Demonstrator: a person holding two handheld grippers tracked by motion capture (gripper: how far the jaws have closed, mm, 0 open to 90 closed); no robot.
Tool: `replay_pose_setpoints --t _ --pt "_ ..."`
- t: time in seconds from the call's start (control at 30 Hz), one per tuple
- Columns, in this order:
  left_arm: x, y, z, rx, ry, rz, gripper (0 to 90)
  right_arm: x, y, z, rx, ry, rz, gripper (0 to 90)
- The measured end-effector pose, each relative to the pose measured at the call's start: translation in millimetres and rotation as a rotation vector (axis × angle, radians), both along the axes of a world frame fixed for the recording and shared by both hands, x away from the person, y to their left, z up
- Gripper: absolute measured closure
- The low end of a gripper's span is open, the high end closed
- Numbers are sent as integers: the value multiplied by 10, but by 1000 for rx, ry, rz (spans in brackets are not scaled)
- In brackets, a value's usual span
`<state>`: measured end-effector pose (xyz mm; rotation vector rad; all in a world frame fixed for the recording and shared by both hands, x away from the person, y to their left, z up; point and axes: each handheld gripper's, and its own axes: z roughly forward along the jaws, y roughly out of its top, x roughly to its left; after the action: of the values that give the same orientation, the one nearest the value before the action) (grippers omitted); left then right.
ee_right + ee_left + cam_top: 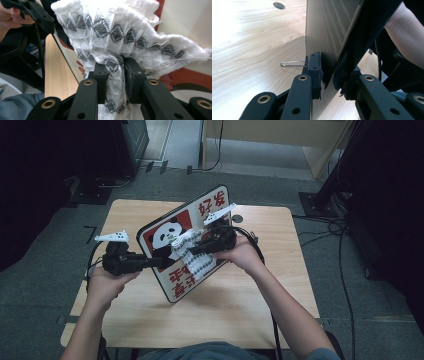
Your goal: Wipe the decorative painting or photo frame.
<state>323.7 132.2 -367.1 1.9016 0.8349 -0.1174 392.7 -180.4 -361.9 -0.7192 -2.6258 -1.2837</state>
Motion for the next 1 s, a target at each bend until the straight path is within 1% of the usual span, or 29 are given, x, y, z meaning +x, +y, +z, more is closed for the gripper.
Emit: replay_pose_setpoints --t 0.23,0.47,0.57,0.8,1.0 --pt "-2 -3 1 -1 2 -1 740 -16 -14 -102 2 11 7 747" --pt "3 -2 -1 -4 4 1 739 -27 -31 -197 20 25 6 746" --pt "2 -6 0 -4 4 0 739 -34 -29 -222 7 26 10 746" --pt "1 -6 -1 -4 5 -1 738 -50 -36 -301 8 38 13 744" --pt "5 -4 -4 -6 6 -2 736 -67 -38 -370 -5 53 11 740"
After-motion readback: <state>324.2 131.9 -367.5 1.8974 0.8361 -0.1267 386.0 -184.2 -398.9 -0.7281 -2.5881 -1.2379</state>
